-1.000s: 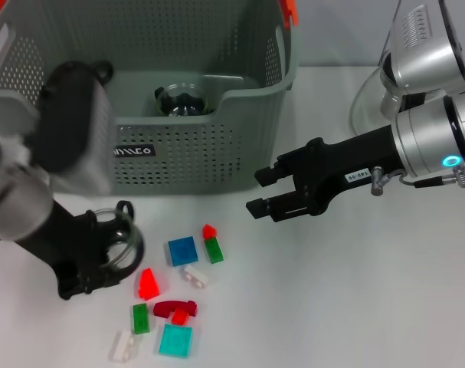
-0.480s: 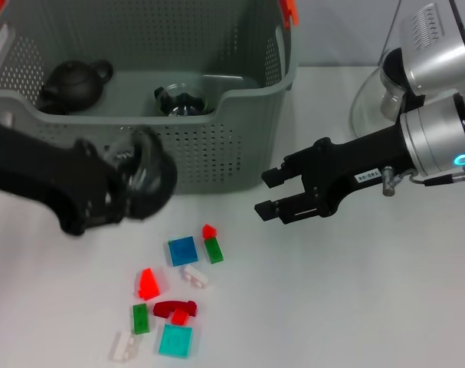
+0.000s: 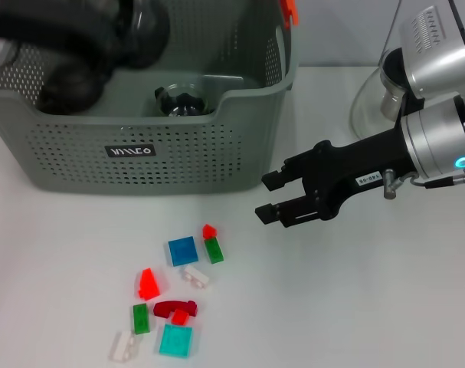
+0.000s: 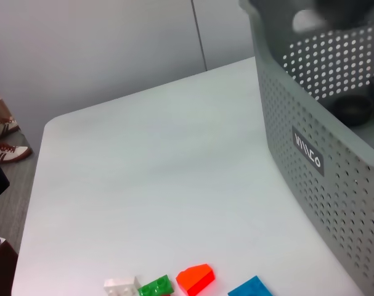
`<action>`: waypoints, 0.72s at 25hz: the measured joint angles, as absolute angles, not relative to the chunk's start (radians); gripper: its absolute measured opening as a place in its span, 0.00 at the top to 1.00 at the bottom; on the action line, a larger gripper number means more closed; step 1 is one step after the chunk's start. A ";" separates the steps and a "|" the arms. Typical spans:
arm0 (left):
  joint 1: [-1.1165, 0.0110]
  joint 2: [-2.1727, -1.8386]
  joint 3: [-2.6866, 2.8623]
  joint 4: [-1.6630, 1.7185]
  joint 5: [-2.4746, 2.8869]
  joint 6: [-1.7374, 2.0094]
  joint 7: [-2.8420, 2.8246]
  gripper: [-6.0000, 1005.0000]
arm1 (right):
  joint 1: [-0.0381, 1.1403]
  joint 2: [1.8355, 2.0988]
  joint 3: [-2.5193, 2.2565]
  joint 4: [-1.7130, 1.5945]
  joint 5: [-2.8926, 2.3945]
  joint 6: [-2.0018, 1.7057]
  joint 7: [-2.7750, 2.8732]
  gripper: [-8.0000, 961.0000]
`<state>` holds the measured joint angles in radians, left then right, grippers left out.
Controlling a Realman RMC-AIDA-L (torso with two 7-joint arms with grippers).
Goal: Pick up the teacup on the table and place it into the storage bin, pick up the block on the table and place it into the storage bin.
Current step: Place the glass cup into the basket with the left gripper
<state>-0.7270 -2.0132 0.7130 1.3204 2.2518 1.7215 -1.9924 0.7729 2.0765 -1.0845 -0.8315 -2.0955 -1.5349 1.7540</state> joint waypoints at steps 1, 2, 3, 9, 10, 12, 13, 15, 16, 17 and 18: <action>-0.751 -2.008 0.719 1.279 2.276 1.672 -2.006 0.95 | 0.773 2.077 -1.085 -0.831 -2.095 -1.535 1.754 0.36; -0.780 -2.003 0.725 1.230 2.308 1.612 -2.022 0.95 | 0.773 2.077 -1.084 -0.831 -2.096 -1.535 1.753 0.36; -0.796 -2.001 0.729 1.206 2.327 1.579 -2.029 0.95 | 0.773 2.077 -1.084 -0.832 -2.096 -1.535 1.753 0.36; -0.896 -2.011 0.765 1.042 2.487 1.332 -2.071 0.94 | 0.778 2.078 -1.085 -0.831 -2.095 -1.528 1.753 0.36; -0.903 -2.015 0.784 1.025 2.510 1.297 -2.082 0.94 | 0.780 2.078 -1.085 -0.831 -2.095 -1.528 1.753 0.36; -0.912 -2.018 0.829 0.994 2.535 1.235 -2.103 0.94 | 0.782 2.079 -1.084 -0.831 -2.095 -1.527 1.753 0.36; -0.914 -2.018 0.848 0.983 2.540 1.216 -2.109 0.94 | 0.783 2.079 -1.085 -0.832 -2.095 -1.526 1.751 0.36; -0.916 -2.018 0.883 0.968 2.548 1.179 -2.125 0.94 | 0.784 2.079 -1.085 -0.831 -2.095 -1.526 1.749 0.36; -0.916 -2.020 0.895 0.964 2.555 1.160 -2.135 0.94 | 0.784 2.079 -1.085 -0.831 -2.095 -1.526 1.748 0.36; -0.916 -2.023 0.901 0.962 2.563 1.149 -2.142 0.94 | 0.784 2.078 -1.085 -0.831 -2.095 -1.526 1.748 0.36; -0.916 -2.026 0.903 0.960 2.571 1.139 -2.149 0.94 | 0.784 2.078 -1.085 -0.831 -2.095 -1.526 1.748 0.36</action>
